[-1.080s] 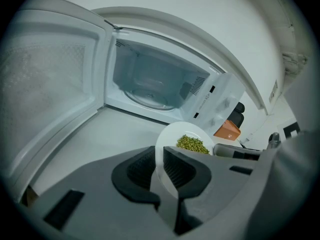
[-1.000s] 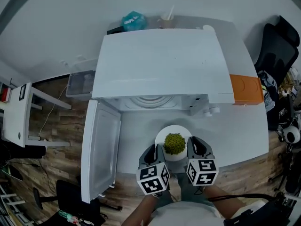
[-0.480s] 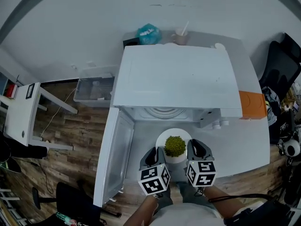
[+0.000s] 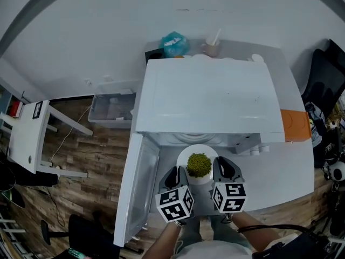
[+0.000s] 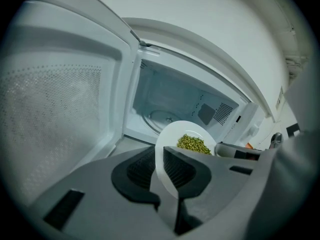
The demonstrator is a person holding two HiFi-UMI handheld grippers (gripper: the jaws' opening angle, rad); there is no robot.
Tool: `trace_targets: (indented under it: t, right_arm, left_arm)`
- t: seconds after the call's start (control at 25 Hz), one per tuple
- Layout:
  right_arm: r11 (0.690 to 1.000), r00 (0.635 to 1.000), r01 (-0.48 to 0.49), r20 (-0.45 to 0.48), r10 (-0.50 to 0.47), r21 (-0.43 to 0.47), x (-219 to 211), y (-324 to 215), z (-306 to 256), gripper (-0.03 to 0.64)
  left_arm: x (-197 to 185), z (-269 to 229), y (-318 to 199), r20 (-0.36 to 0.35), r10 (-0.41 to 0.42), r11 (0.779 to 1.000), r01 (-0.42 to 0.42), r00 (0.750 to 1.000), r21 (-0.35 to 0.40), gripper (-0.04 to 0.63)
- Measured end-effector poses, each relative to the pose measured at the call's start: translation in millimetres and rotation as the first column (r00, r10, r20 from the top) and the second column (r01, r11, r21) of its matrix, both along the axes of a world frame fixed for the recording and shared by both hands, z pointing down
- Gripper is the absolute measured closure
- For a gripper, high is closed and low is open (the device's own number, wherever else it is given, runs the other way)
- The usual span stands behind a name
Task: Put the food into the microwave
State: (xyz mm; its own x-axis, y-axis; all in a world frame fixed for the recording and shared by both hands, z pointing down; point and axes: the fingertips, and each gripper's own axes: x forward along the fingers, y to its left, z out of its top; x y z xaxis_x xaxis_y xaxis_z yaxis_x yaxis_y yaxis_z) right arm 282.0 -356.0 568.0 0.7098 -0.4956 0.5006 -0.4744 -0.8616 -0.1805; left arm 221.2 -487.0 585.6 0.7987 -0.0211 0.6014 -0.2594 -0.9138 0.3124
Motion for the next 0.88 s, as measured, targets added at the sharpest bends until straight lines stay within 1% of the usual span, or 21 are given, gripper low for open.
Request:
trace_targets:
  t: [0.28,0.72,0.88]
  right_arm:
    - [0.998,0.998,-0.05,-0.023,0.05,0.025,27.3,-11.5,2.4,0.58]
    - [0.993,0.993,-0.092,-0.065,0.097,0.075,62.7,-26.5,4.6,0.58]
    - [0.991,0.988,-0.111,-0.102,0.119,0.081,76.8,-29.7,4.1,0.58]
  left_arm:
    - [29.0,4.7,-13.4,-0.02,-0.018,1.0,0.018,1.0,0.008,0.542]
    - [72.2,6.2,-32.9,-0.11,0.0,0.999,0.005,0.994,0.043,0.541]
    - [89.2,9.9,-36.4,-0.137,0.017,0.998,-0.008,0.99,0.061,0.542]
